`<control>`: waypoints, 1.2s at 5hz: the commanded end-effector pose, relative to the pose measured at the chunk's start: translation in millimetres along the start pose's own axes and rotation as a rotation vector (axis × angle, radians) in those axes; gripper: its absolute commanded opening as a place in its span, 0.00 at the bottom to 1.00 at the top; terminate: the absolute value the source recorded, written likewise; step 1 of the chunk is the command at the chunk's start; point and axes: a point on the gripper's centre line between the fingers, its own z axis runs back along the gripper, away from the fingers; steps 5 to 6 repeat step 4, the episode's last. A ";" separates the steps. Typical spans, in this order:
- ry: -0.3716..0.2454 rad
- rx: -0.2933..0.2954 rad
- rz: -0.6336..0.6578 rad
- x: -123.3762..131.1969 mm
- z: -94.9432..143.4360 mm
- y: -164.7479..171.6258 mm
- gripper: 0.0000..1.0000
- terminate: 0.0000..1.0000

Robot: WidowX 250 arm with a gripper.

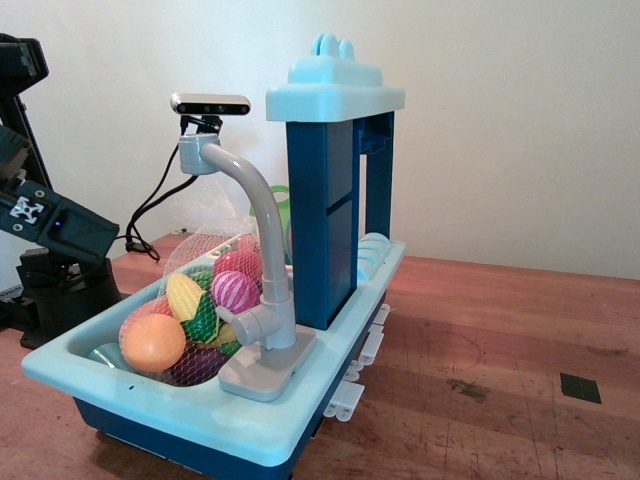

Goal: Turn lever vertical to front

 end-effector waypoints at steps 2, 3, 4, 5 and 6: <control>0.012 -0.034 0.042 10.8 10.8 -4.0 1.00 0.00; 0.012 -0.034 0.042 10.8 10.8 -4.0 1.00 0.00; 0.012 -0.034 0.042 10.8 10.8 -4.0 1.00 1.00; 0.012 -0.034 0.042 10.8 10.8 -4.0 1.00 1.00; 0.012 -0.034 0.042 10.8 10.8 -4.0 1.00 1.00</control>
